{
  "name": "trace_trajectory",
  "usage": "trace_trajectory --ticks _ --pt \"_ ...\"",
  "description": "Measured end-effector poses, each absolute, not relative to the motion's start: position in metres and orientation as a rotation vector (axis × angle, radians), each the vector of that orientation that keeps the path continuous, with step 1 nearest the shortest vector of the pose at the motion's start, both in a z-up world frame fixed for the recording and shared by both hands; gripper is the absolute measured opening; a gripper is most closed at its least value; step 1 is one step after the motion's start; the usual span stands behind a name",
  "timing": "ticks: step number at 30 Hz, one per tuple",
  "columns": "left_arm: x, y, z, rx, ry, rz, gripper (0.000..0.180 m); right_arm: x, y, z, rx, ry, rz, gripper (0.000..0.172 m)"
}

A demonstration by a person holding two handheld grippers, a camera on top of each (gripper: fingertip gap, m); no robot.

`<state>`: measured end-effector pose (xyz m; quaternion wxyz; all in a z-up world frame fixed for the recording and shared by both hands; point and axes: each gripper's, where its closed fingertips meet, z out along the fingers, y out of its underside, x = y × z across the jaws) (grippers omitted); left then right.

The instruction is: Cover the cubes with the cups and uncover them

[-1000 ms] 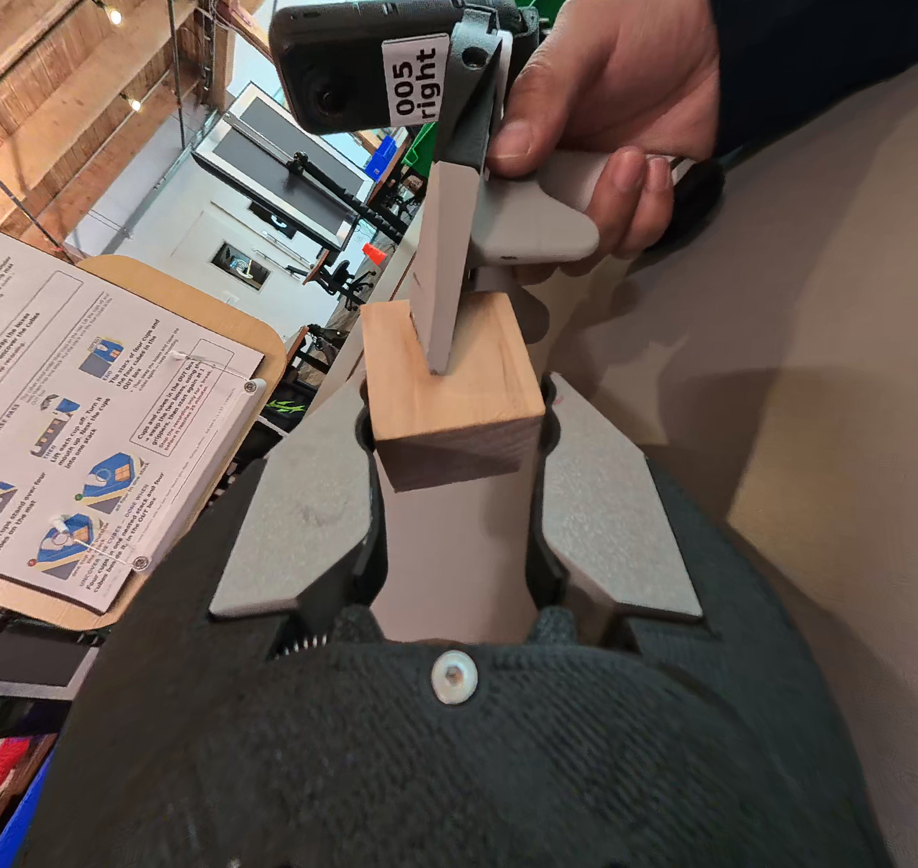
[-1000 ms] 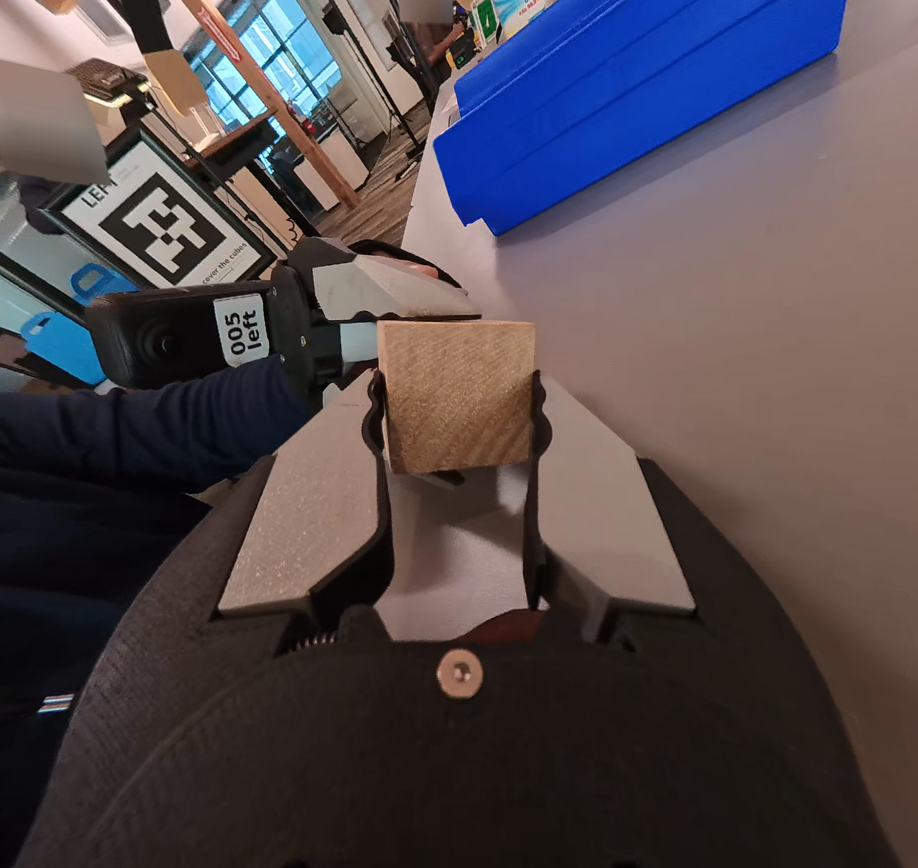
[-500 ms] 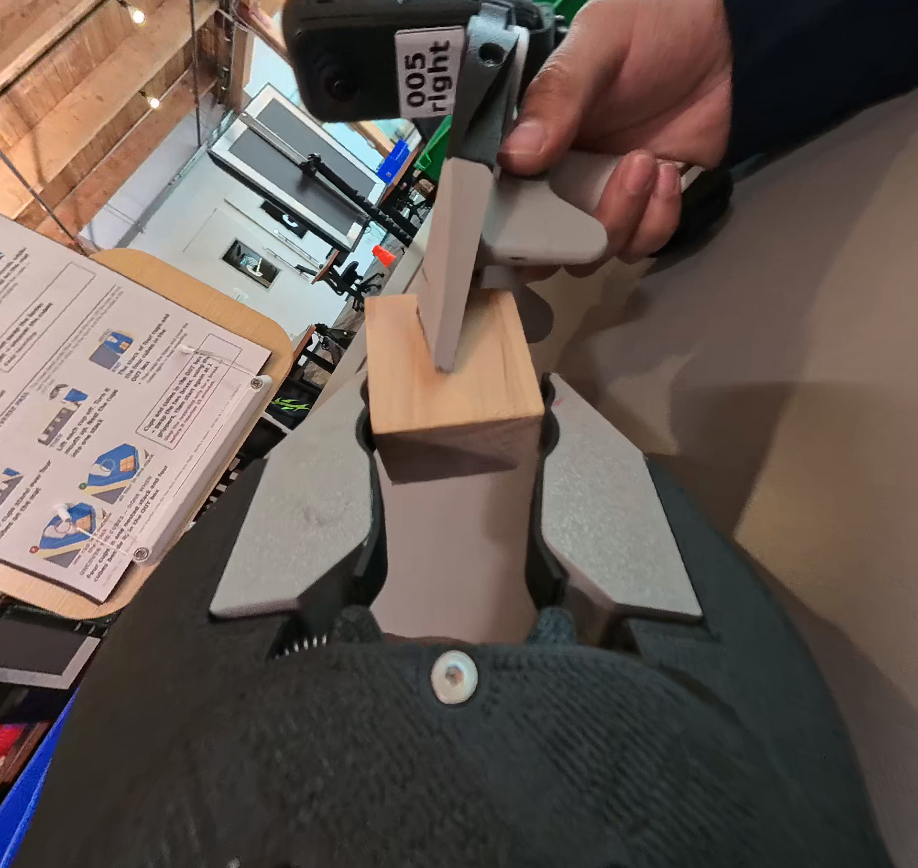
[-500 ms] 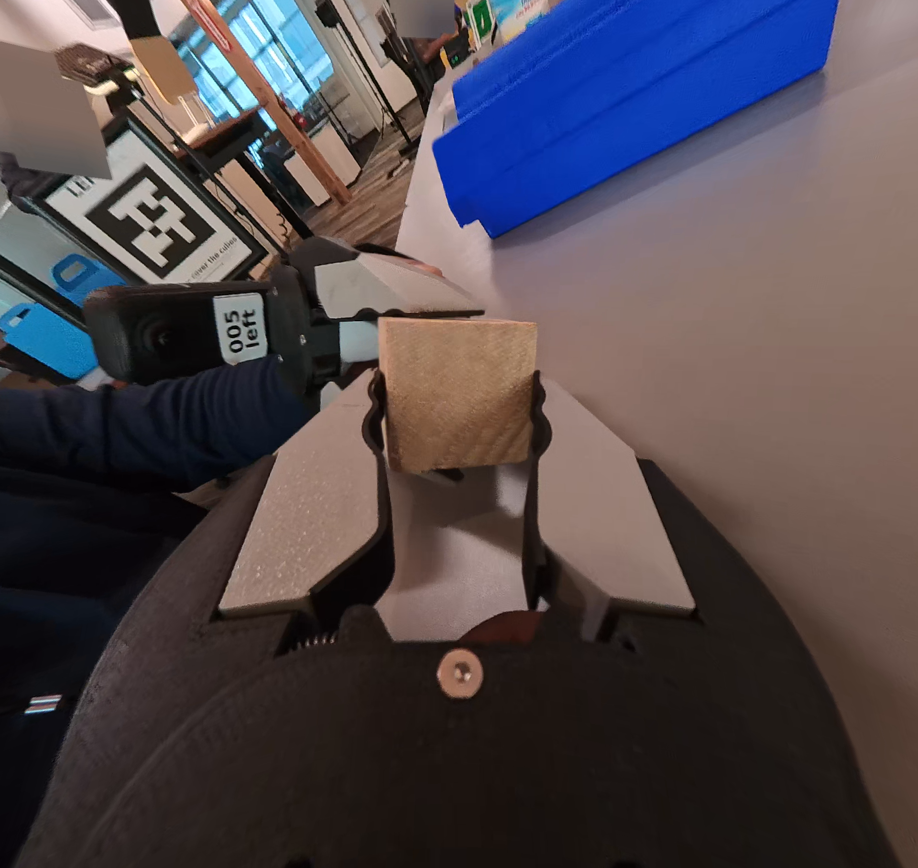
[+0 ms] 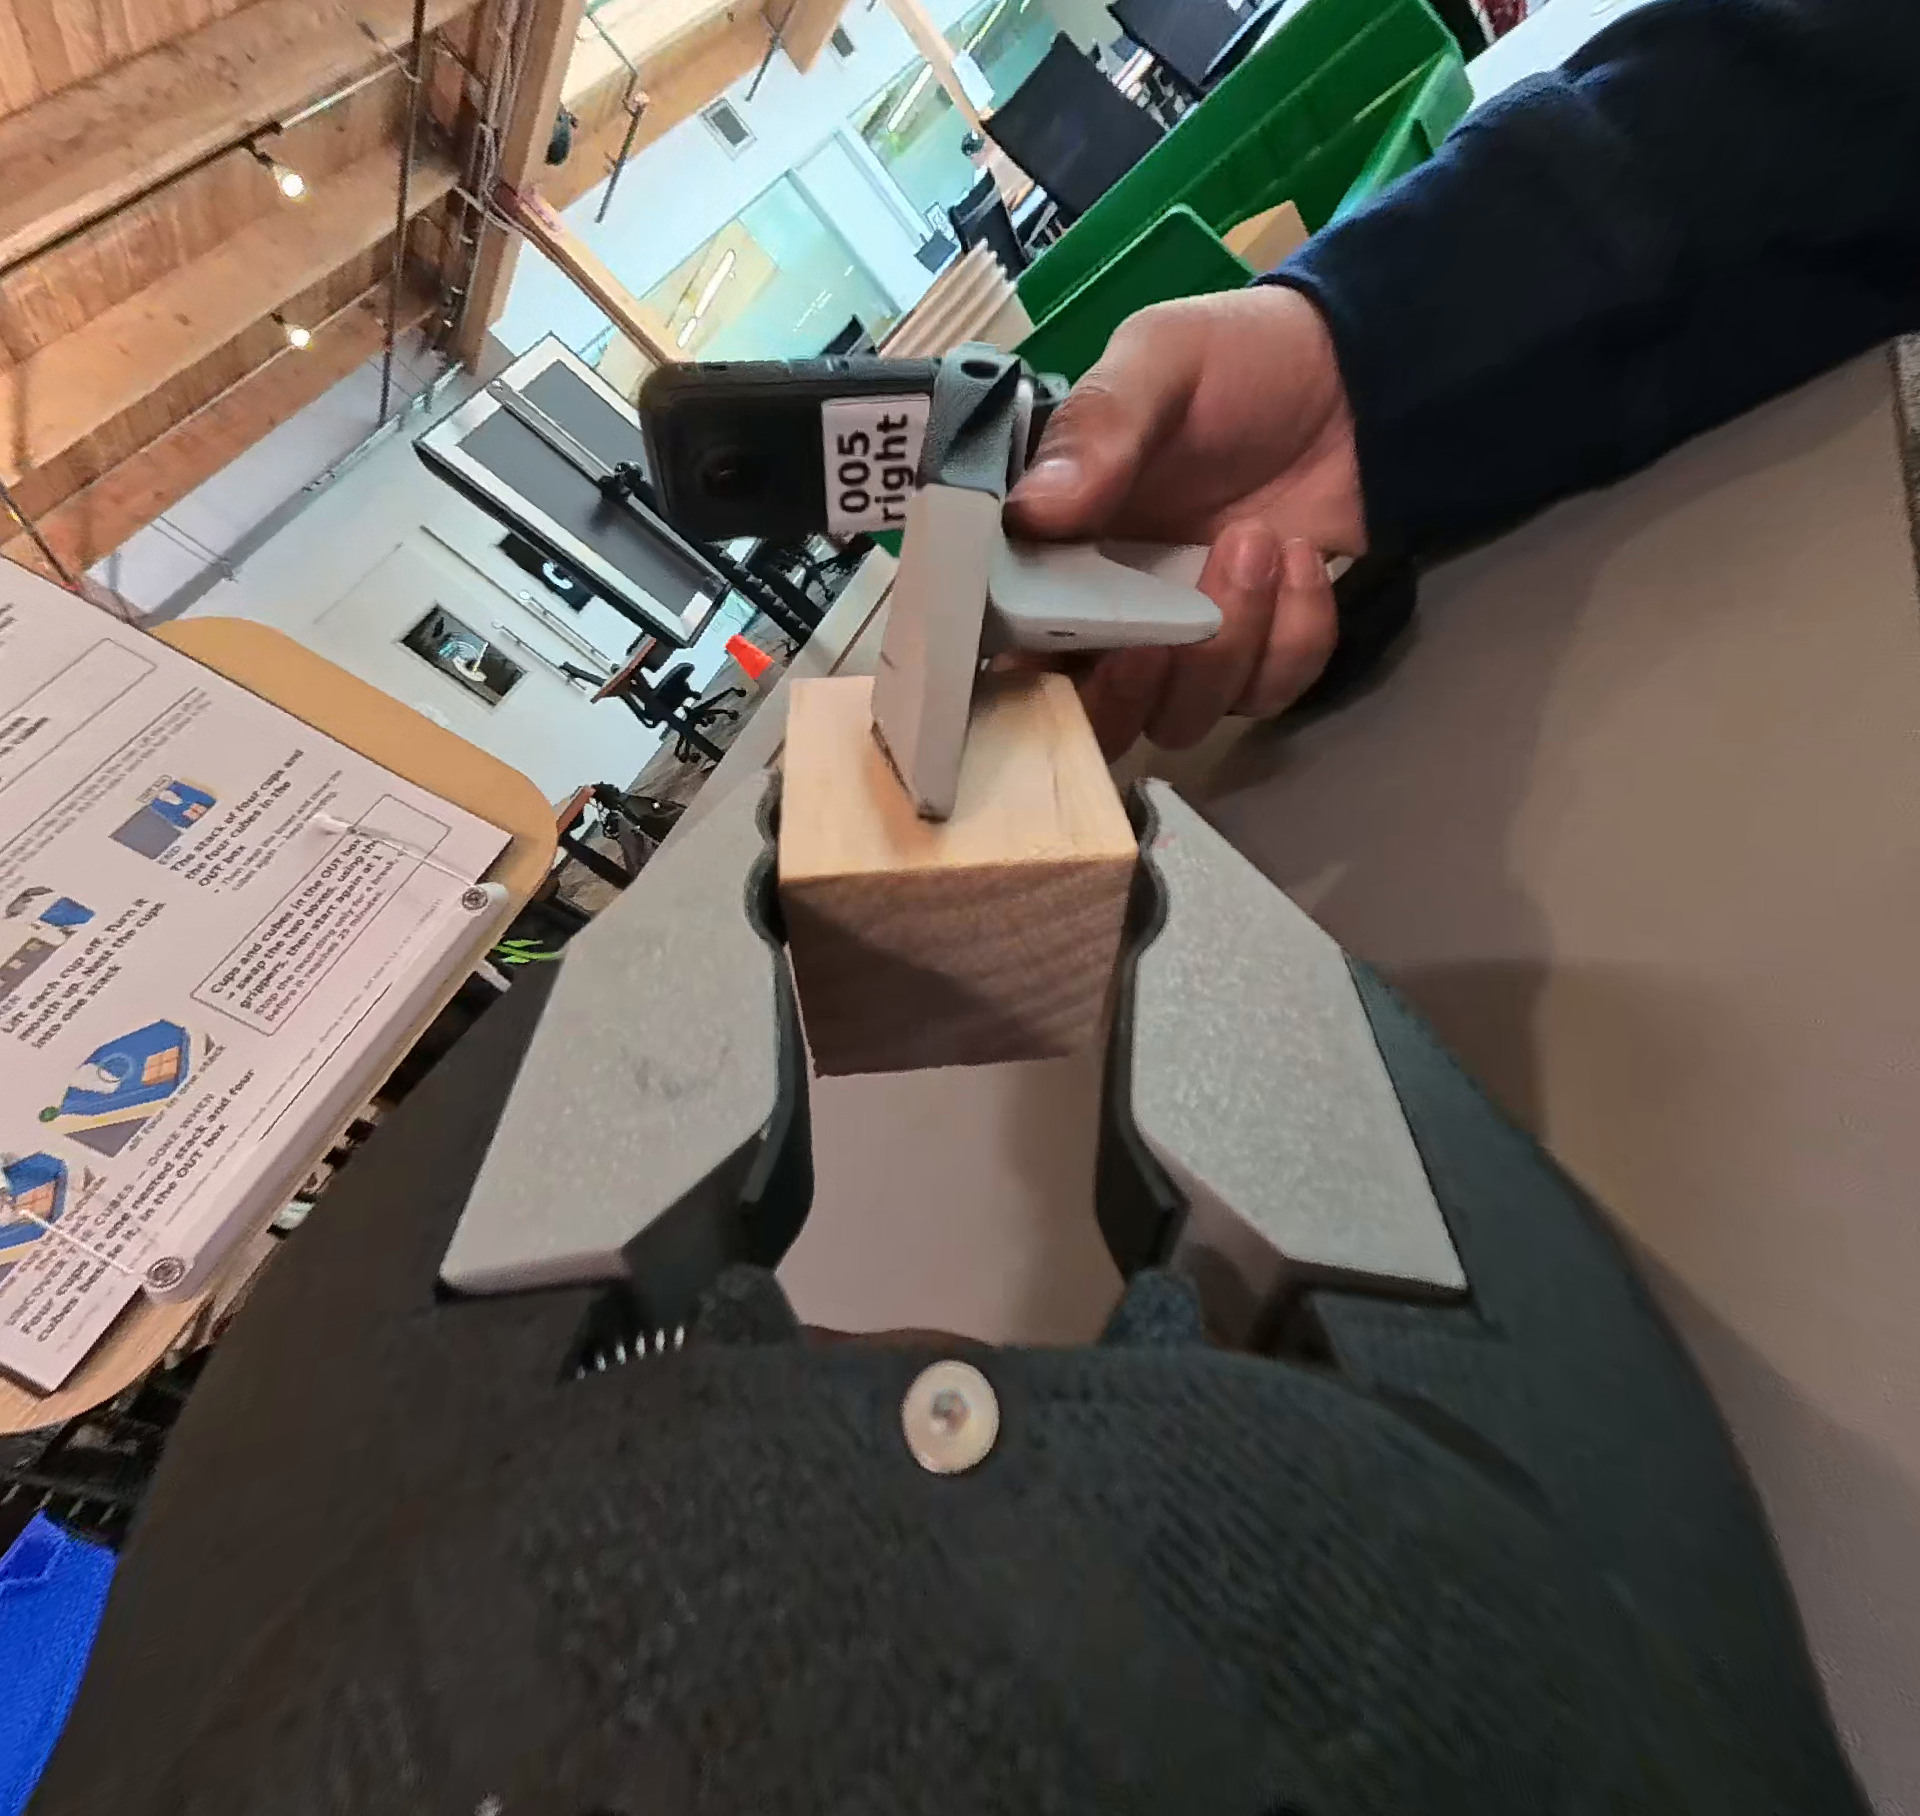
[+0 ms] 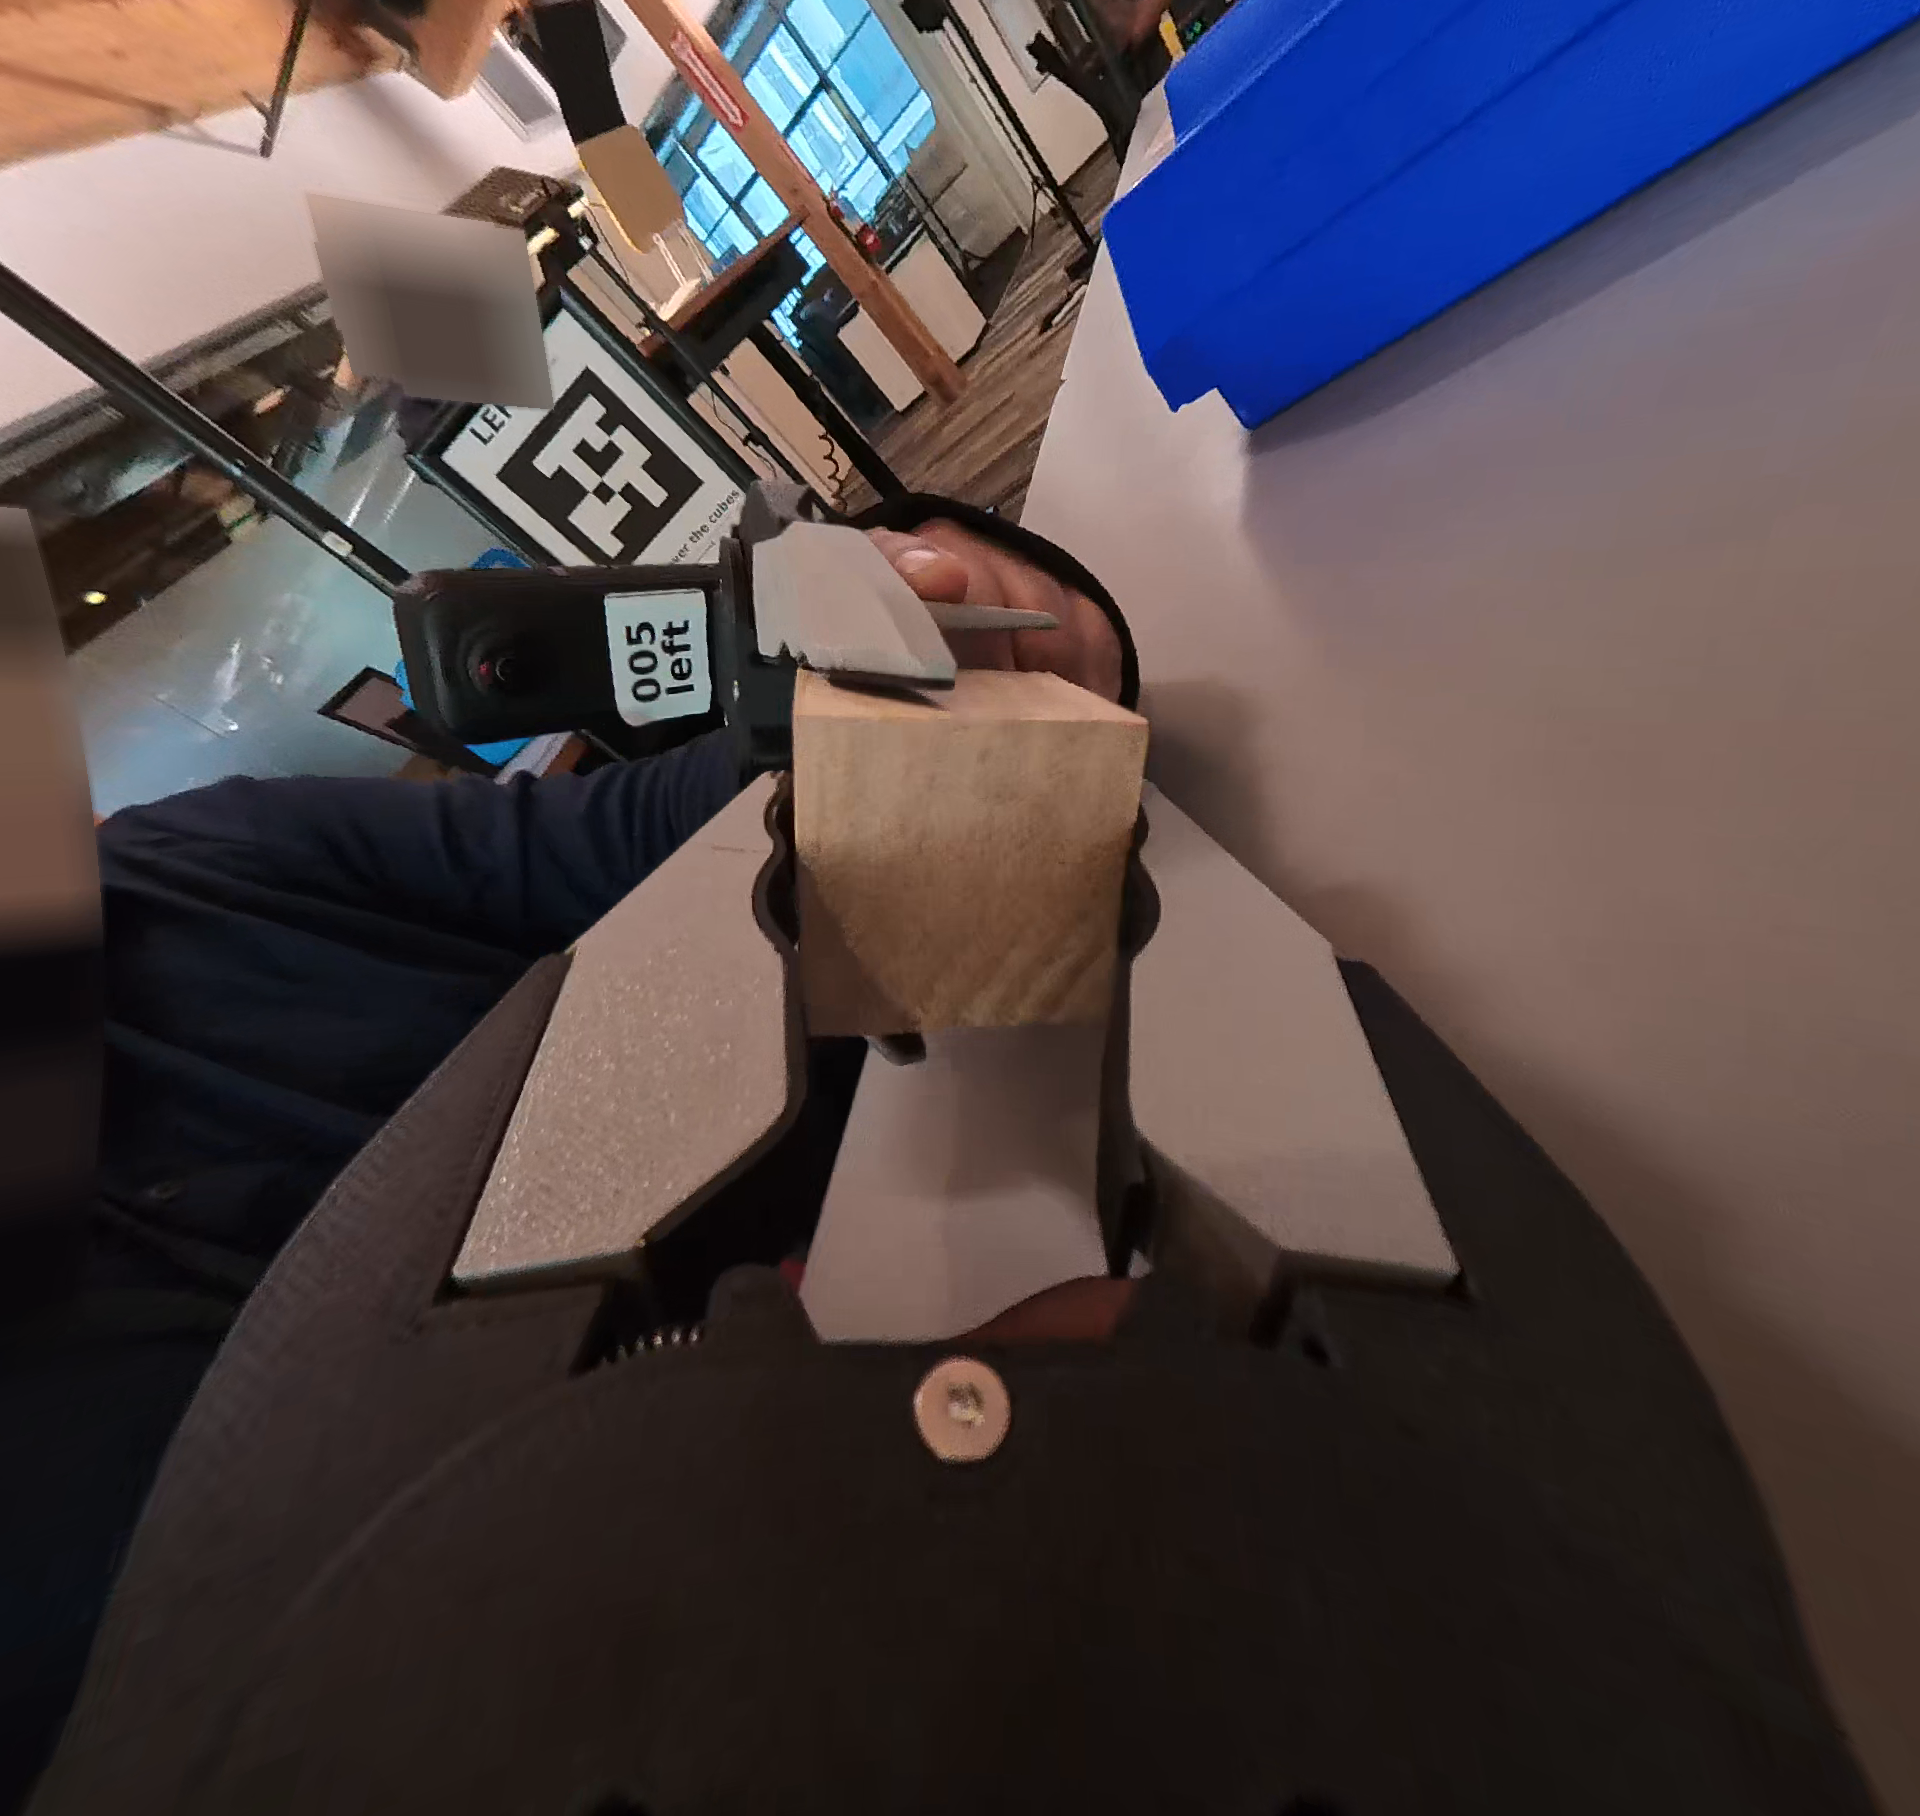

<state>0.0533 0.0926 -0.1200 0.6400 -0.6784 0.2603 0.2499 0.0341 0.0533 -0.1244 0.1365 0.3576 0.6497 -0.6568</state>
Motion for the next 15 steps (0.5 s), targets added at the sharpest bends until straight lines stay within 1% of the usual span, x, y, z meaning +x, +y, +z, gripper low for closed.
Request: trace_trajectory --ticks 8,13,15 --pt "0.034 0.098 -0.13 -1.609 0.537 0.69 0.065 0.02 0.064 -0.129 1.141 2.06 -1.94 0.058" --pt "0.021 0.092 -0.117 -1.562 0.435 0.686 0.057 0.011 0.08 -0.112 1.221 2.043 -2.07 0.058" --pt "0.015 0.09 -0.114 -1.555 0.412 0.713 0.051 0.006 0.089 -0.107 1.295 2.116 -2.123 0.058"
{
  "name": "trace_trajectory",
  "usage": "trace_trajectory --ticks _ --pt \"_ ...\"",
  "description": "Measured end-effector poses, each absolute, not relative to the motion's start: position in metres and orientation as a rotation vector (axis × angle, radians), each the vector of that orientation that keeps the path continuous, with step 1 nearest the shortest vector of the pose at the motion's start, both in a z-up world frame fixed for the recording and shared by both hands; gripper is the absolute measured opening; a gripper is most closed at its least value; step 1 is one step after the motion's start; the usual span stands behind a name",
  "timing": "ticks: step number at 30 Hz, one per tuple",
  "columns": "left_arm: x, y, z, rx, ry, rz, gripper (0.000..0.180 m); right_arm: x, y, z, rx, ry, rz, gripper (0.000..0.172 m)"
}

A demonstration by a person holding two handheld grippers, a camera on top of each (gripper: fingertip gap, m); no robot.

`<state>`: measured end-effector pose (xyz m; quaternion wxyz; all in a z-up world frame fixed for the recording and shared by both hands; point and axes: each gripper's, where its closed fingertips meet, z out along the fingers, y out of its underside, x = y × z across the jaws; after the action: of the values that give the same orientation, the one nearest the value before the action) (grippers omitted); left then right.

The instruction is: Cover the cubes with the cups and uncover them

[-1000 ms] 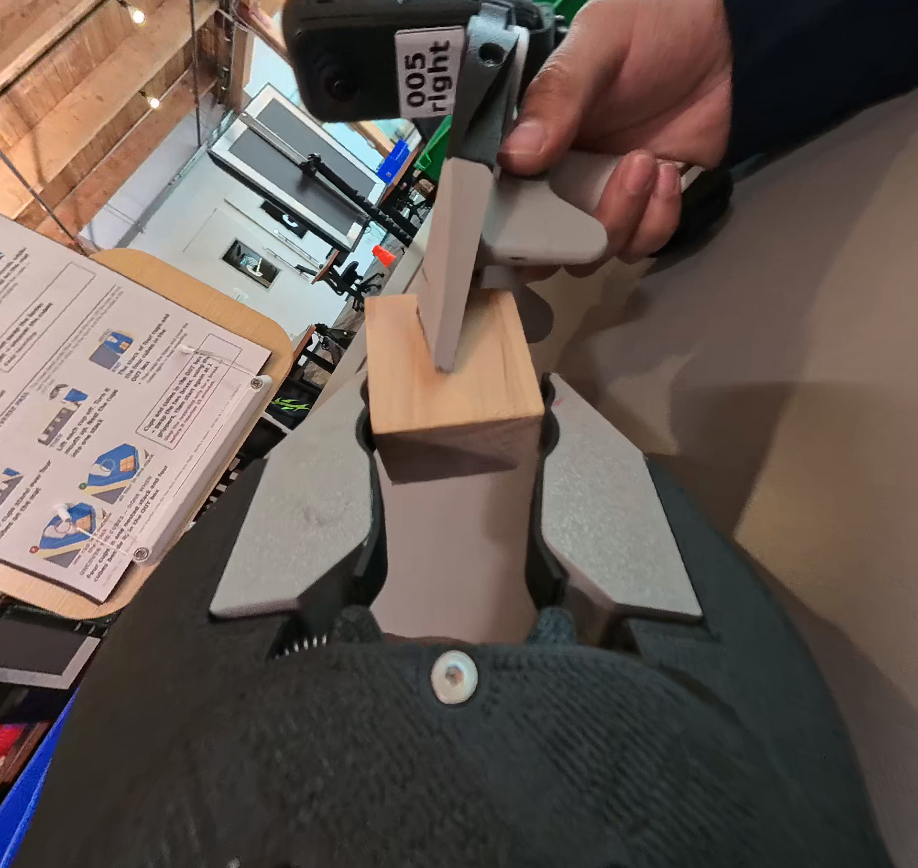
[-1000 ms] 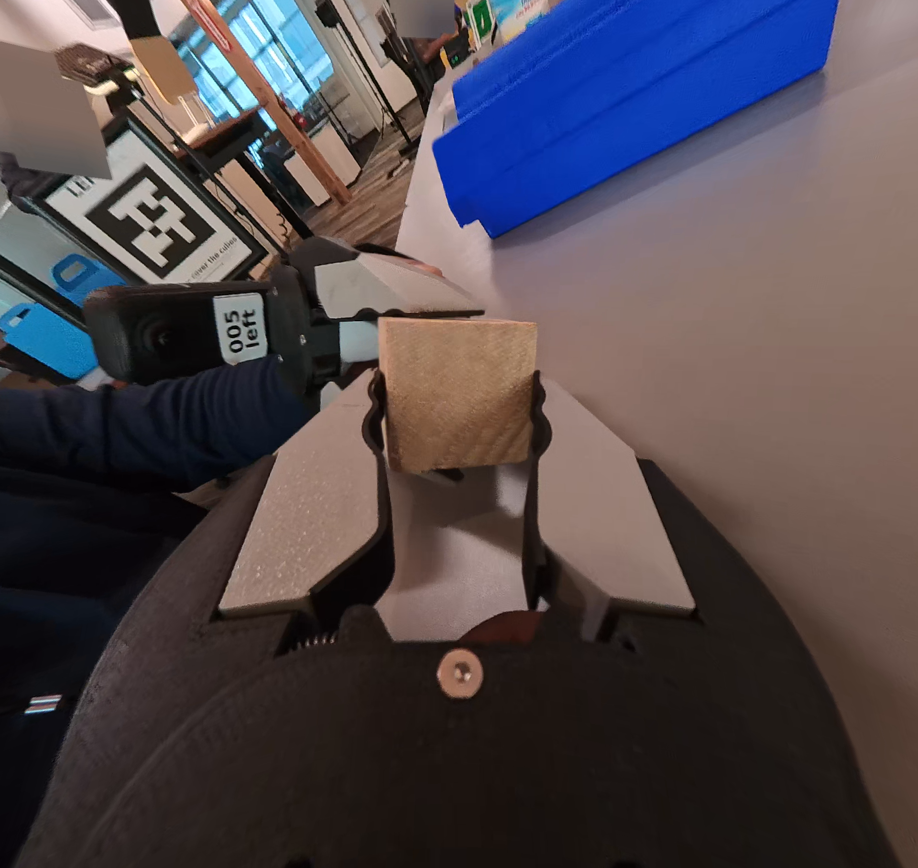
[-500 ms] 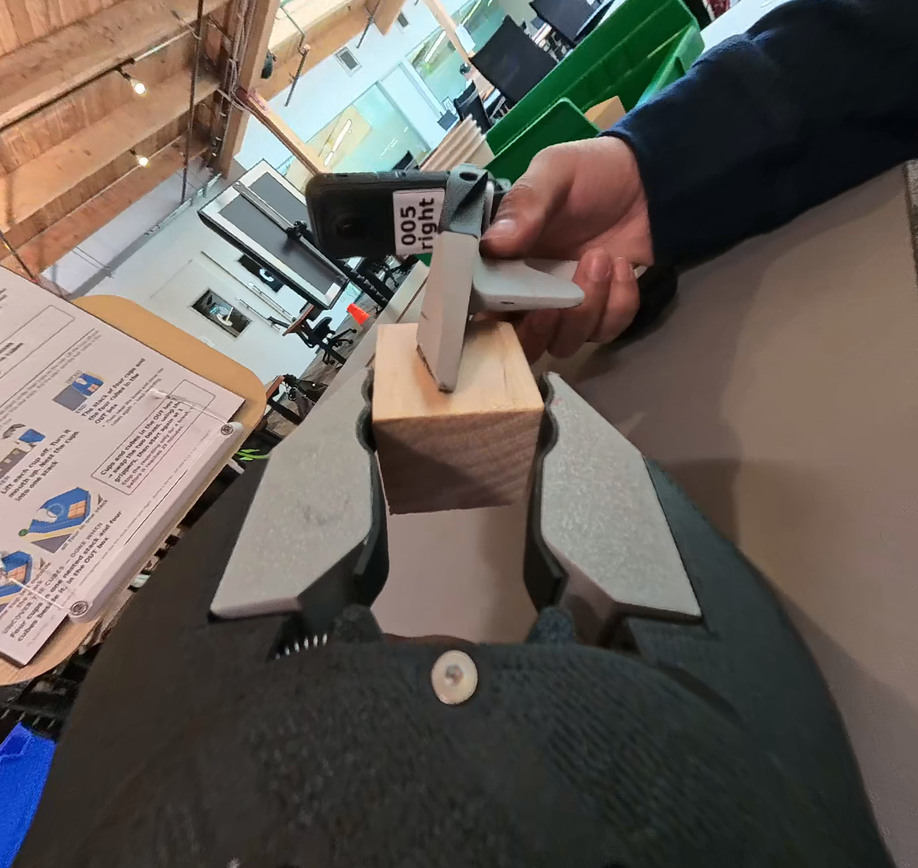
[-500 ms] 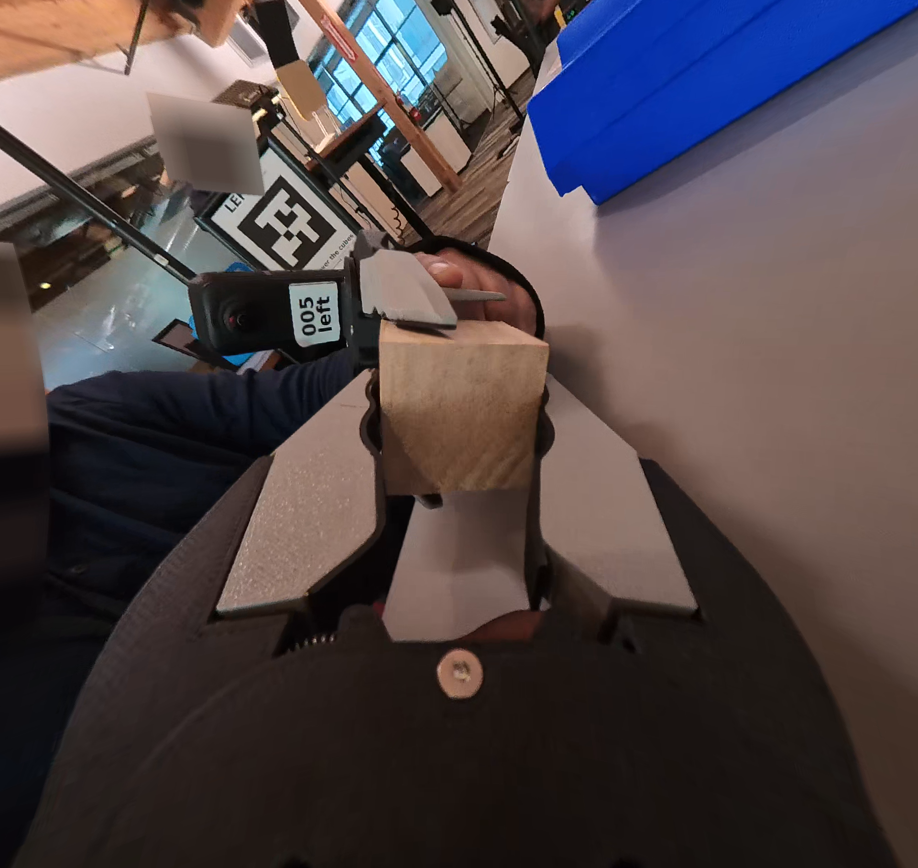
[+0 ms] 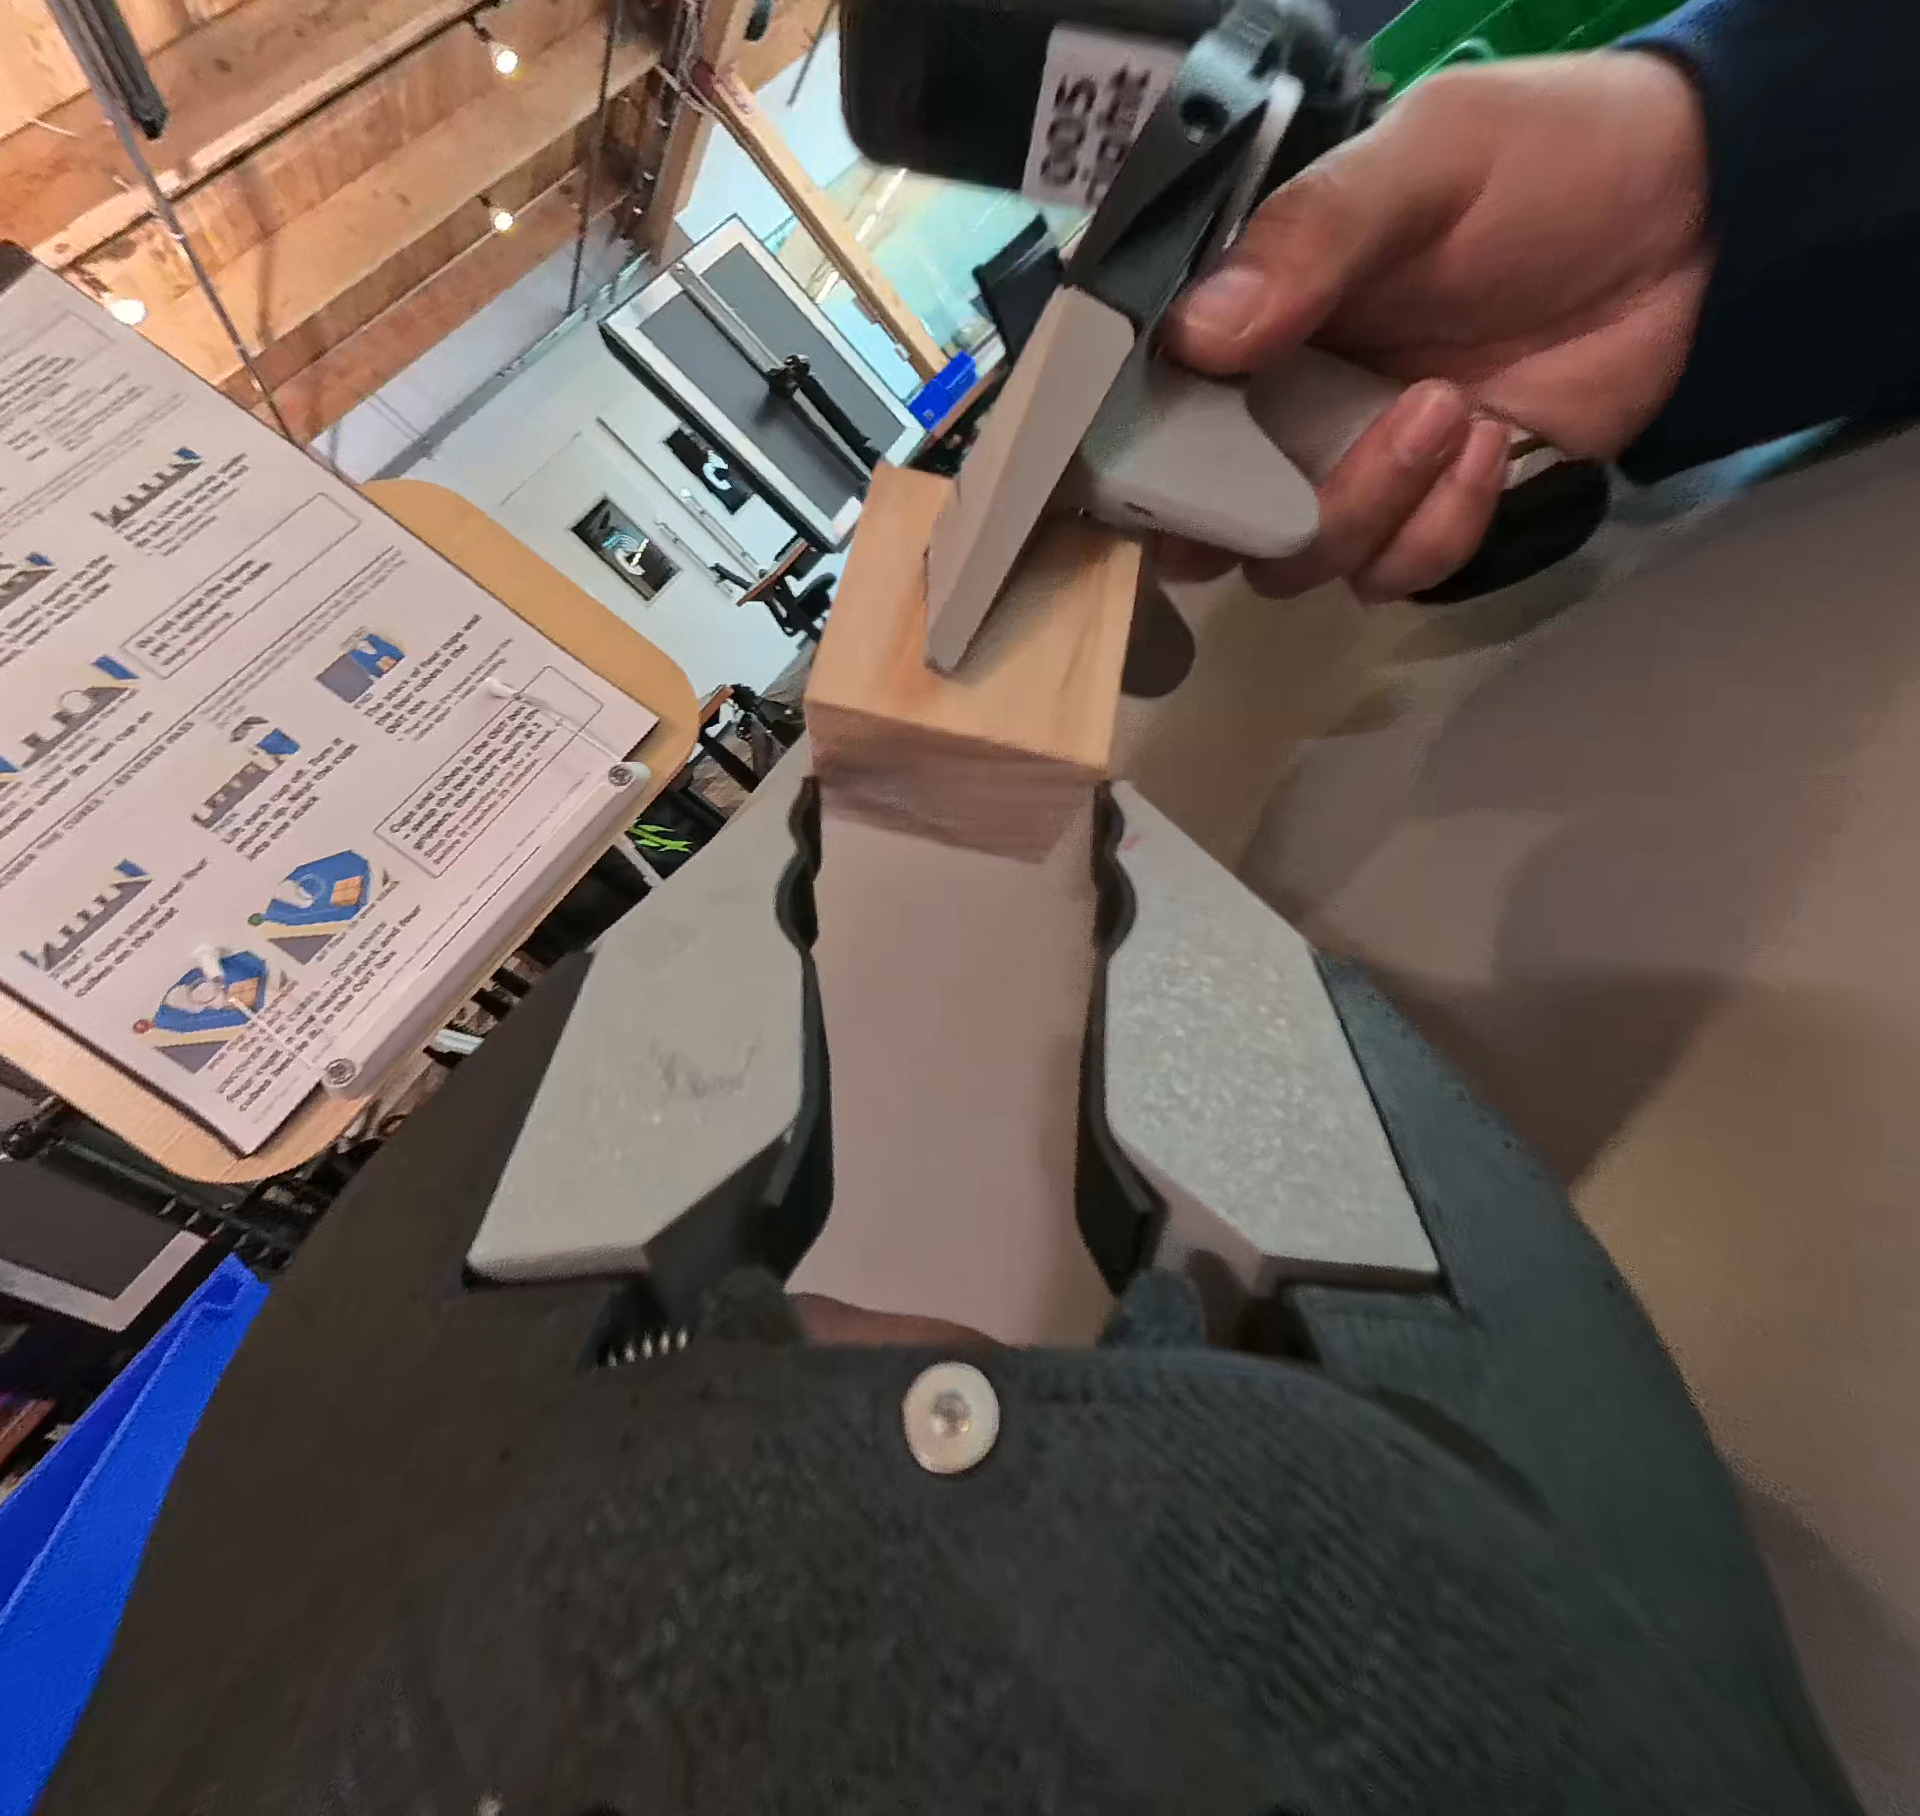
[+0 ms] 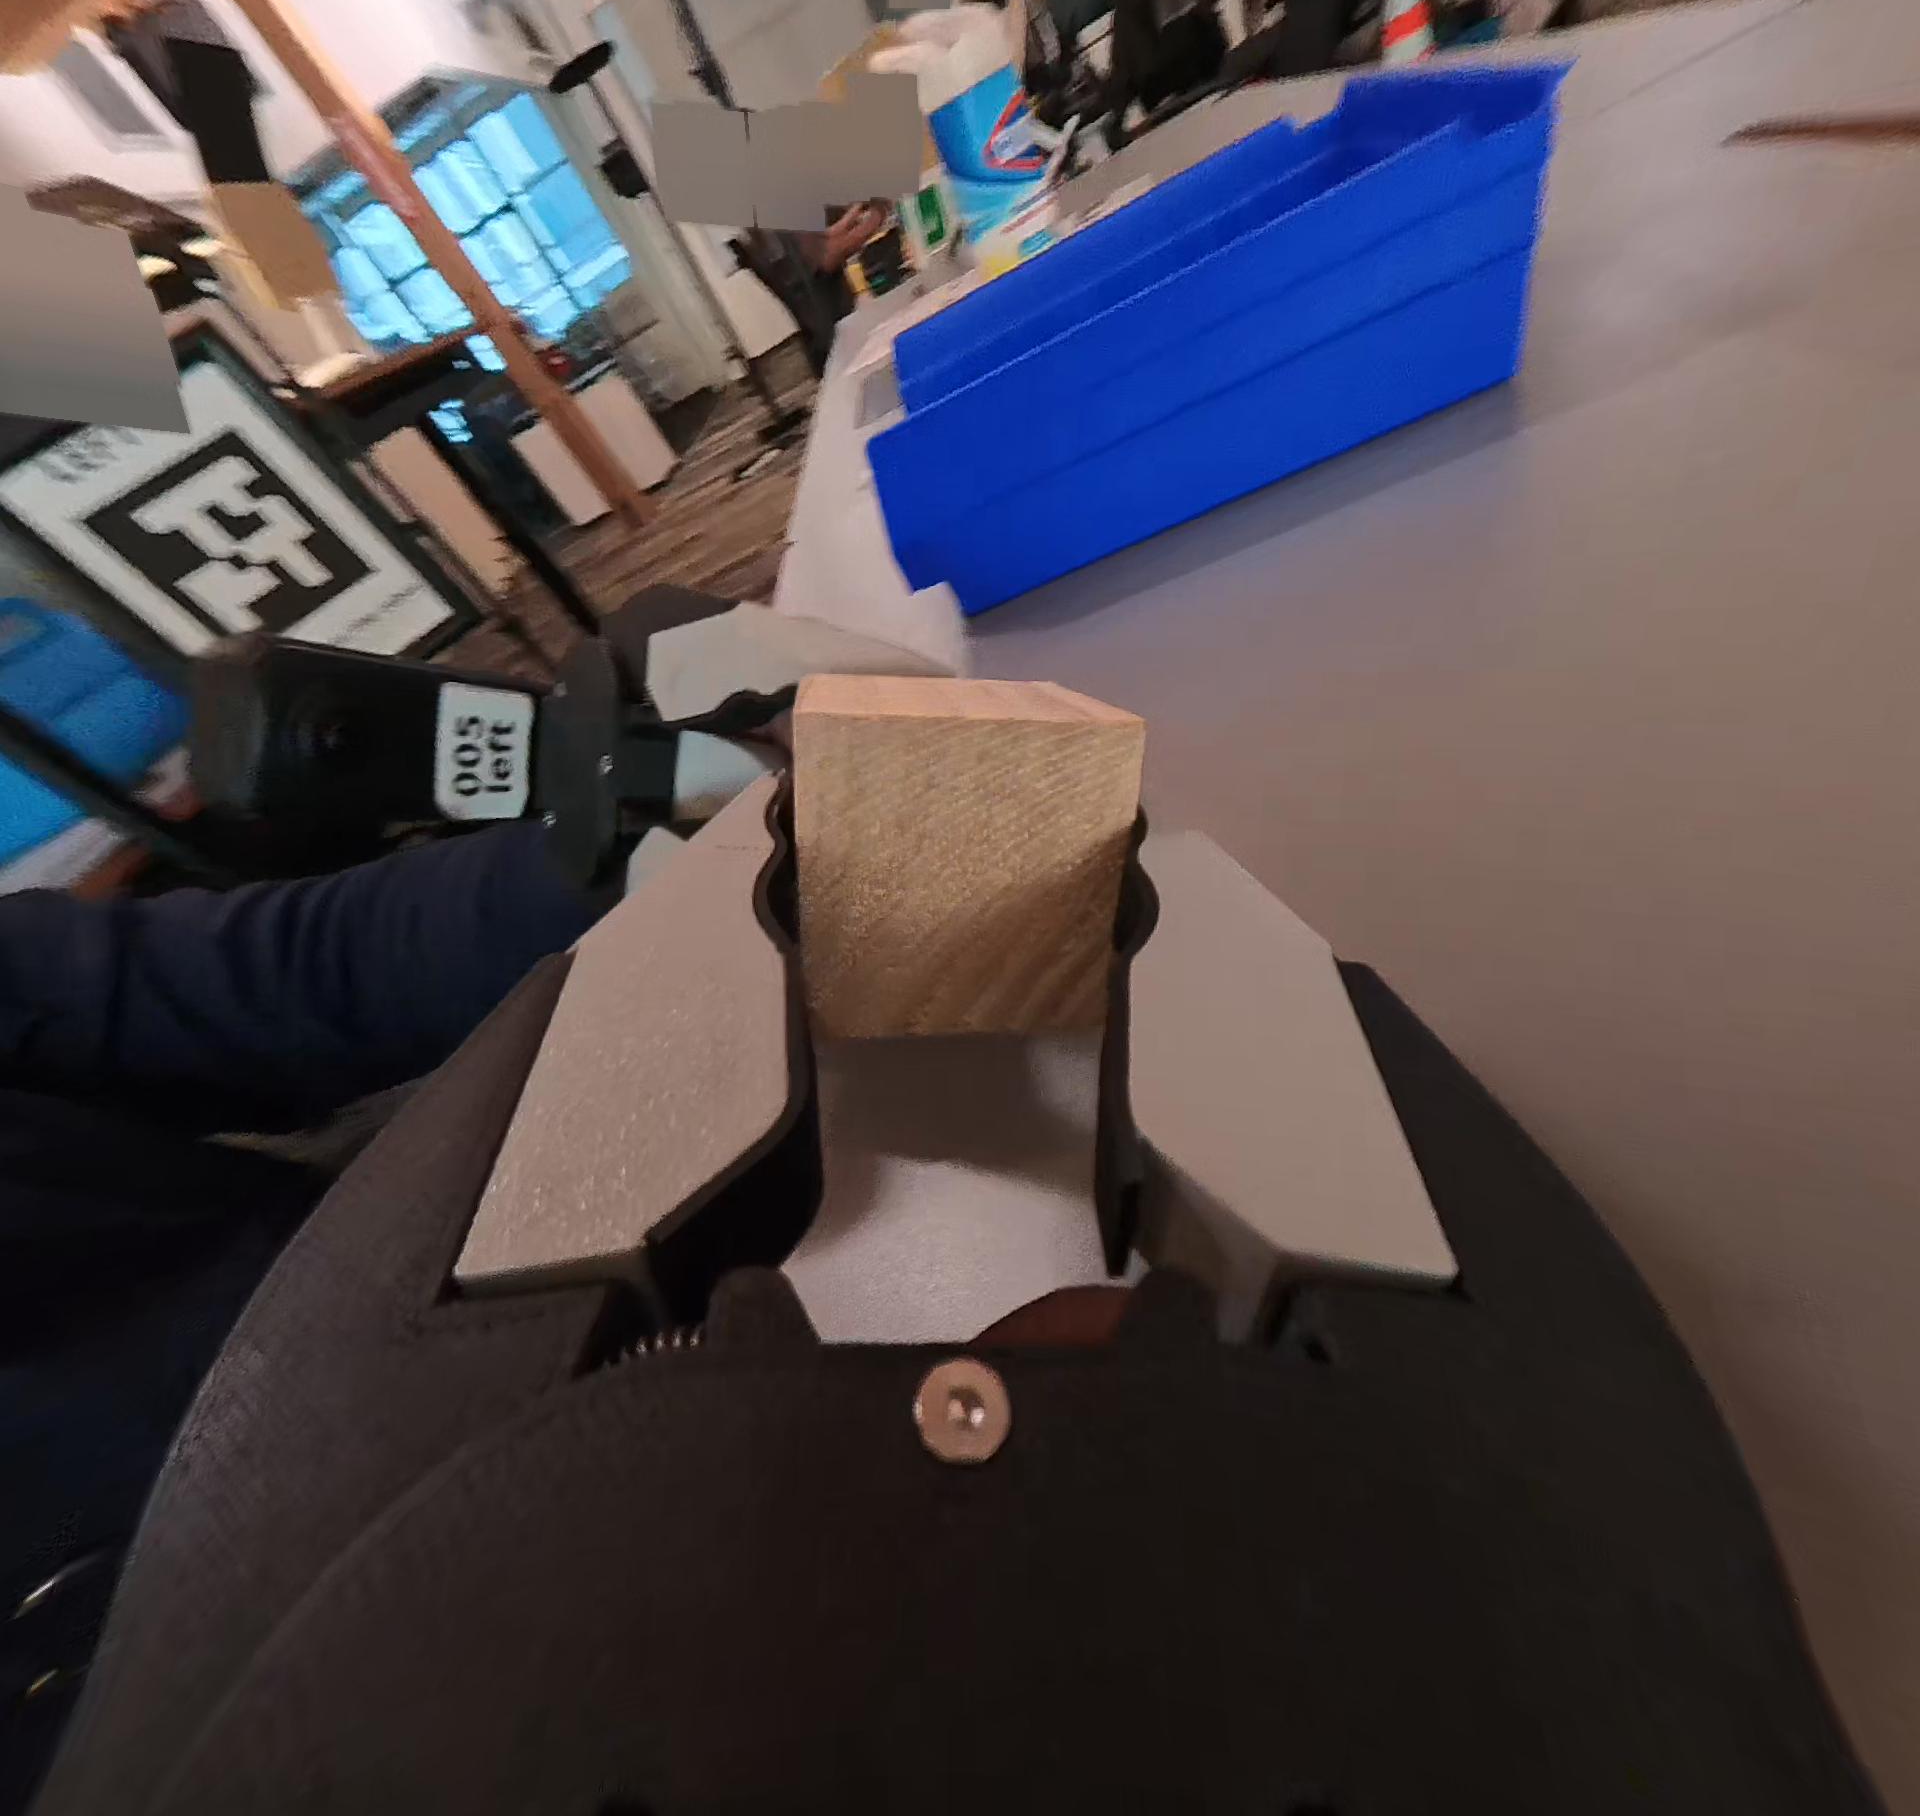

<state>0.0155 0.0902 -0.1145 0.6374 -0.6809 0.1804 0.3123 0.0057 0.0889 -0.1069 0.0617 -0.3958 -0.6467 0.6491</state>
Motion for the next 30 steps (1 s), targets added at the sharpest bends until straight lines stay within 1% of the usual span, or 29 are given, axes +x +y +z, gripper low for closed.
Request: trace_trajectory --ticks 2,3,4,5,10,12,14,17,22,26,30 --pt "0.013 0.09 -0.112 -1.537 0.405 0.753 0.035 0.004 0.096 -0.098 -1.175 -1.856 1.86 0.058" --pt "0.011 0.09 -0.112 -1.538 0.401 0.772 0.023 0.006 0.099 -0.091 -1.157 -1.798 1.81 0.058" --pt "0.007 0.09 -0.114 -1.551 0.394 0.791 0.007 0.01 0.102 -0.084 -1.131 -1.746 1.755 0.058" --pt "0.003 0.091 -0.117 -1.573 0.386 0.806 0.0 0.016 0.105 -0.075 -1.1 -1.697 1.698 0.058" --pt "-0.014 0.09 -0.12 -1.622 0.325 0.864 0.0 0.068 0.148 -0.021 -1.048 -1.468 1.417 0.058" --pt "-0.015 0.09 -0.121 -1.627 0.33 0.88 0.0 0.091 0.185 -0.003 -1.103 -1.399 1.301 0.058" --pt "-0.016 0.091 -0.123 -1.64 0.338 0.895 0.0 0.11 0.235 0.003 -1.188 -1.341 1.114 0.058" --pt "-0.017 0.092 -0.125 -1.645 0.343 0.933 0.0 0.13 0.303 -0.021 -1.372 -1.387 0.877 0.058" --pt "-0.024 0.091 -0.125 -1.659 0.312 0.946 0.0 0.146 0.355 -0.094 -1.564 -1.658 0.605 0.058" --pt "-0.03 0.091 -0.129 -1.689 0.304 0.977 0.0 0.16 0.377 -0.12 -1.637 -1.755 0.463 0.058" --pt "-0.036 0.092 -0.133 -1.716 0.294 1.014 0.0 0.166 0.38 -0.153 -1.661 -1.919 0.319 0.059"
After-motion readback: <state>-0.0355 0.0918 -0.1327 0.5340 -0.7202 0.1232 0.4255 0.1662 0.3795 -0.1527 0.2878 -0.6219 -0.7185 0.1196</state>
